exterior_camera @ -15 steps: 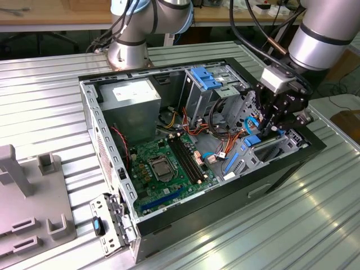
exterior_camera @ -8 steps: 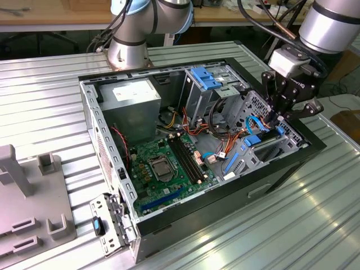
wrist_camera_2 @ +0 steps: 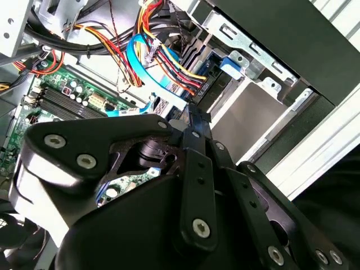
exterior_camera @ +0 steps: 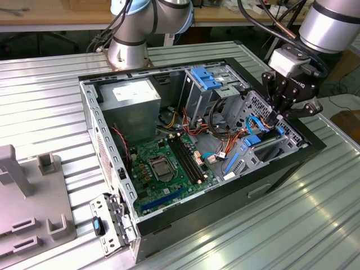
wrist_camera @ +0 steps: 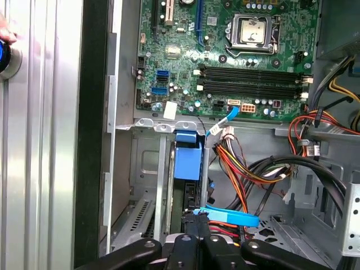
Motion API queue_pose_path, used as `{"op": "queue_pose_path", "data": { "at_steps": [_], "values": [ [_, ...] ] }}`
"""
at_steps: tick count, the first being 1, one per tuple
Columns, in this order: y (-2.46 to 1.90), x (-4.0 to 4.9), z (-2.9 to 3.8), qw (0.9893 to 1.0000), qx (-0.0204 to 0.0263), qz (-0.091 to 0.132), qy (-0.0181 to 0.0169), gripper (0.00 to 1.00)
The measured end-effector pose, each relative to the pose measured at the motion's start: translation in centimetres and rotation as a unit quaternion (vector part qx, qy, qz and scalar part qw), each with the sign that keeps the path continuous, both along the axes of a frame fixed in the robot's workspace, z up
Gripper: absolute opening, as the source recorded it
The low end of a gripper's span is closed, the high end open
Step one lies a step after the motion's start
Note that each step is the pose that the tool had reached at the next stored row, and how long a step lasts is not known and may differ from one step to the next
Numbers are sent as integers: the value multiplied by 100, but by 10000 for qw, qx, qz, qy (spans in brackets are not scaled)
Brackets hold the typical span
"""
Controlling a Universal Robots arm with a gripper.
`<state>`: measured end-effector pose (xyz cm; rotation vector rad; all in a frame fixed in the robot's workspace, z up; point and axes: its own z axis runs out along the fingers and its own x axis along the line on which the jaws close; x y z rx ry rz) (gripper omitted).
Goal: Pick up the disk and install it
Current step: 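Insert the first disk wire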
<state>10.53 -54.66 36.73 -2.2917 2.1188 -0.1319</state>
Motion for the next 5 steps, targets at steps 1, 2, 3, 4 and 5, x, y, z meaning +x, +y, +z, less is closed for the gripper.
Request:
{"op": "queue_pose_path", "data": {
  "at_steps": [1, 2, 3, 4, 5],
  "values": [
    [0, 0, 0, 10000, 0, 0, 0, 11],
    [0, 0, 1, 10000, 0, 0, 0, 11],
    [0, 0, 2, 10000, 0, 0, 0, 11],
    [0, 0, 3, 10000, 0, 0, 0, 11],
    [0, 0, 4, 10000, 0, 0, 0, 11]
  ]
}}
